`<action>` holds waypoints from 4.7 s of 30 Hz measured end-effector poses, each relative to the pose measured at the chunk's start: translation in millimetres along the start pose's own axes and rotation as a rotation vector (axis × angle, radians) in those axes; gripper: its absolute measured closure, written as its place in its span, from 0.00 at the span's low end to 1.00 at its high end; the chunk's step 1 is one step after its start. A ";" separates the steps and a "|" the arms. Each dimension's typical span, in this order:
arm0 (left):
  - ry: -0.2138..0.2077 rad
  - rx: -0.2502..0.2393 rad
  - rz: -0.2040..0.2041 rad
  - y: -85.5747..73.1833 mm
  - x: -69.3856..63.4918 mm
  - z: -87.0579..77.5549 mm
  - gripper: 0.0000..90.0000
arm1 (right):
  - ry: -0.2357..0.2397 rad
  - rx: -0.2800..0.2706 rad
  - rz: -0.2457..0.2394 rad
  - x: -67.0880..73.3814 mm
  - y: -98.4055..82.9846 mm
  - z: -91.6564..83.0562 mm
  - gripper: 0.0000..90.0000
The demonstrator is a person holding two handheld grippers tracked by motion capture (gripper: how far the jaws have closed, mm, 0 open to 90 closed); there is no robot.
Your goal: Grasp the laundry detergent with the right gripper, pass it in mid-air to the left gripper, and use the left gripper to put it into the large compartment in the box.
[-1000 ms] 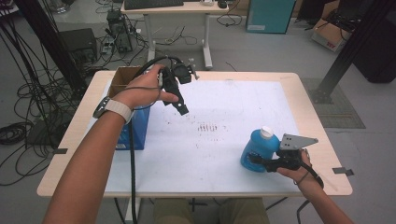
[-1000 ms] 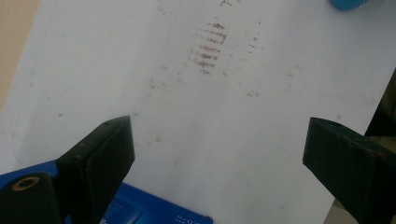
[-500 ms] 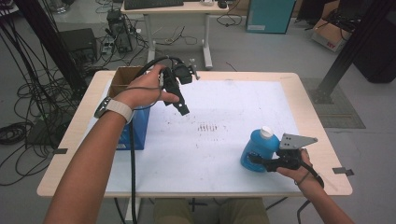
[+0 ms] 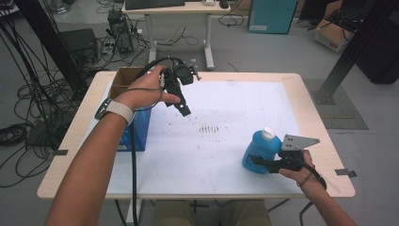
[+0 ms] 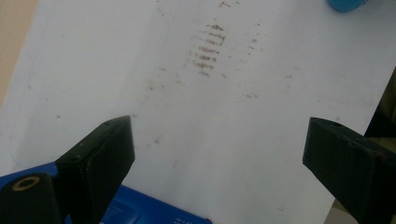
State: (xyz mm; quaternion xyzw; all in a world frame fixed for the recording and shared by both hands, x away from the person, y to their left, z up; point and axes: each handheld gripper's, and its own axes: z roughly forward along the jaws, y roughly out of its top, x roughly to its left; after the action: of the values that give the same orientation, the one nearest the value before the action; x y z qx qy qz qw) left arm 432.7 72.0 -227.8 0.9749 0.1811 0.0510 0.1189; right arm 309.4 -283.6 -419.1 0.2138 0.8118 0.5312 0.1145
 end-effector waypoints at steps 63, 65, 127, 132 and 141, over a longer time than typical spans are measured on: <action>0.004 0.004 -0.001 0.4 -0.2 0.1 0.10 | 0.009 0.000 -0.003 -1.4 0.2 0.3 0.46; 0.007 0.003 0.005 0.5 0.3 -0.2 0.11 | 0.009 0.004 -0.008 -1.6 0.5 0.2 0.46; 0.014 -0.014 0.008 -2.2 -4.2 -3.0 0.10 | 0.019 0.004 -0.011 -3.2 0.5 0.1 0.47; 0.012 -0.015 0.015 -1.3 -8.6 -6.0 0.10 | 0.019 0.000 -0.007 -3.6 1.0 0.3 0.47; 0.012 -0.035 0.026 -2.8 -18.1 -14.0 0.09 | 0.036 0.022 0.000 -8.0 4.8 0.6 0.47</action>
State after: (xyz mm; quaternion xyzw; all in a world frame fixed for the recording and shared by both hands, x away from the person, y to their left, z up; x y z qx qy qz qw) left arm 412.9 70.9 -216.0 0.9746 0.1682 0.0615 0.1344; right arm 317.7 -285.3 -415.3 0.2055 0.8195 0.5261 0.0974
